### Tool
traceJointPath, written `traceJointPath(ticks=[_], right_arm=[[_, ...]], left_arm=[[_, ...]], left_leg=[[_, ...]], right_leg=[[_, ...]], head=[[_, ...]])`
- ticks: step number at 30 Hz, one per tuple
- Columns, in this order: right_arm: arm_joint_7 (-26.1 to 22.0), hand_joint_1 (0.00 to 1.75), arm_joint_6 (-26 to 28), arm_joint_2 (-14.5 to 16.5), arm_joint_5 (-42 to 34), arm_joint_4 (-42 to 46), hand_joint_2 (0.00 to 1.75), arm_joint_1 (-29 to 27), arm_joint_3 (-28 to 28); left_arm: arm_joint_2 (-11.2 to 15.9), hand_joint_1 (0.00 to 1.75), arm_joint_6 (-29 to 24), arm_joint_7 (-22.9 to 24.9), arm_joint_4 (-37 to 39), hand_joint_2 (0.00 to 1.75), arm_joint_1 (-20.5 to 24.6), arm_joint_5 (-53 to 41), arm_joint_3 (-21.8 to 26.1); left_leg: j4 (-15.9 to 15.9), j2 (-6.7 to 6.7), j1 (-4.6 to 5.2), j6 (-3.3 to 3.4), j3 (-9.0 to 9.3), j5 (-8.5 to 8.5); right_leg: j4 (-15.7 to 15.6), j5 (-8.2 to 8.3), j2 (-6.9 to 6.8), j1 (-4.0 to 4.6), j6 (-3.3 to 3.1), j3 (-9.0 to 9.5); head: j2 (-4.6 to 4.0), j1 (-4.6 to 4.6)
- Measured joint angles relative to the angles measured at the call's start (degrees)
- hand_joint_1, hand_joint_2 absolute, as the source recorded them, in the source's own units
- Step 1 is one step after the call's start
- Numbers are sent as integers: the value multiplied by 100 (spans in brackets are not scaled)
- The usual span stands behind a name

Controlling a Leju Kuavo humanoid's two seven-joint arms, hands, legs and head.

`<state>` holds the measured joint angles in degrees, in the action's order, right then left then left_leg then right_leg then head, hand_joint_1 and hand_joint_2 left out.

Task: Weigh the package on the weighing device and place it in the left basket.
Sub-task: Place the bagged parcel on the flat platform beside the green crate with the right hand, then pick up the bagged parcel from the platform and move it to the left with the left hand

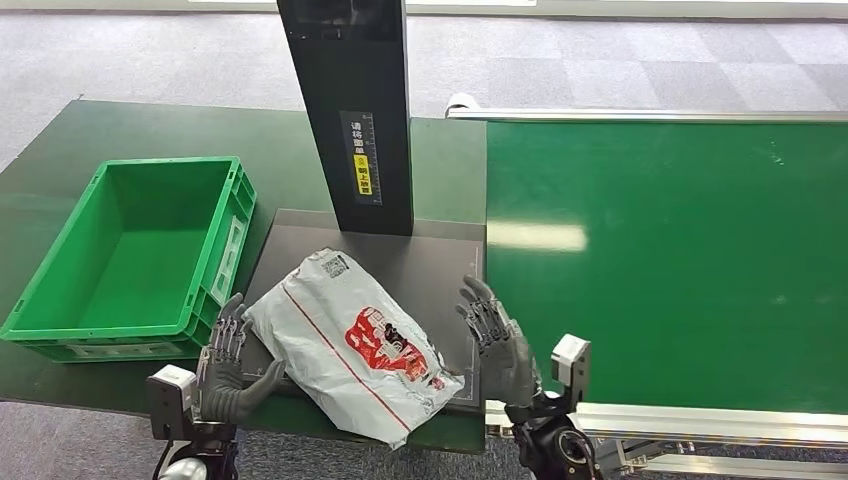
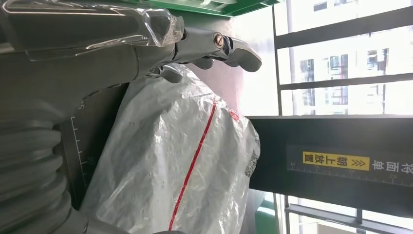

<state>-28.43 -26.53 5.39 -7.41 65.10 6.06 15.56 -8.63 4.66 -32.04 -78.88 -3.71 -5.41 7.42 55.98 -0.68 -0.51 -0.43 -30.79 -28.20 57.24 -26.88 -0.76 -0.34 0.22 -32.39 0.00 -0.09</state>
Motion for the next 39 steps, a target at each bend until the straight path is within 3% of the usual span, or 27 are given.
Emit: traceJointPath(ticks=[5, 10, 14, 21, 30, 33, 36, 38, 39], right_arm=[[-1, 0, -114, -286, -599, 821, 0, -450, -757], [53, 0, -168, -381, -575, 986, 0, -821, -1730], [98, 0, -174, -306, -537, 824, 175, -846, -2282], [139, 0, -238, -66, -339, 652, 175, -798, -2746], [120, 0, -313, 62, -239, 569, 175, -709, -2942], [127, 0, -323, 98, -234, 570, 175, -693, -2967], [146, 0, -306, 137, -225, 572, 175, -676, -2974], [158, 0, -290, 157, -230, 582, 175, -673, -2988], [167, 0, -287, 164, -237, 590, 175, -675, -2998]], left_arm=[[20, 0, 16, -5, -313, 175, -179, -89, 140], [5, 0, 117, -20, -830, 175, -499, -746, 372], [-9, 0, -112, 137, -1091, 175, -648, -2091, 288], [147, 0, -1355, 844, -972, 175, -651, -4993, -652], [759, 0, -2156, 1555, -297, 175, -470, -6510, -2167], [844, 0, -2524, 1761, -14, 175, -257, -6916, -2594], [853, 3, -2703, 1653, 200, 175, -11, -6791, -2912], [844, 35, -2694, 1512, 244, 175, 111, -6572, -3039], [840, 64, -2688, 1469, 249, 175, 161, -6490, -3075]], left_leg=[[1, 0, 3, 2, -3, -5], [0, -1, 3, 1, -6, -10], [-1, -1, 2, 0, -4, -9], [0, -1, 2, 1, -2, -7], [0, -1, 2, 0, -4, -8], [0, 0, 2, 1, -3, -7], [0, 0, 2, 2, 0, -6], [1, -1, 2, 2, 1, -5], [1, 0, 2, 2, 1, -5]], right_leg=[[-2, -1, -1, -3, 2, 0], [-4, -3, 1, -2, 3, -4], [-4, -3, 0, -2, 3, -4], [-3, -2, 1, -2, 3, -1], [-4, -3, 0, -2, 3, -4], [-3, -2, 0, -2, 3, -1], [-3, -1, 0, -2, 4, 2], [-3, 0, 0, -2, 4, 2], [-3, 0, 0, -2, 4, 2]], head=[[0, 1], [0, 0], [0, -1], [0, 0], [0, -1], [0, -1], [0, 0], [0, -1], [0, -1]])
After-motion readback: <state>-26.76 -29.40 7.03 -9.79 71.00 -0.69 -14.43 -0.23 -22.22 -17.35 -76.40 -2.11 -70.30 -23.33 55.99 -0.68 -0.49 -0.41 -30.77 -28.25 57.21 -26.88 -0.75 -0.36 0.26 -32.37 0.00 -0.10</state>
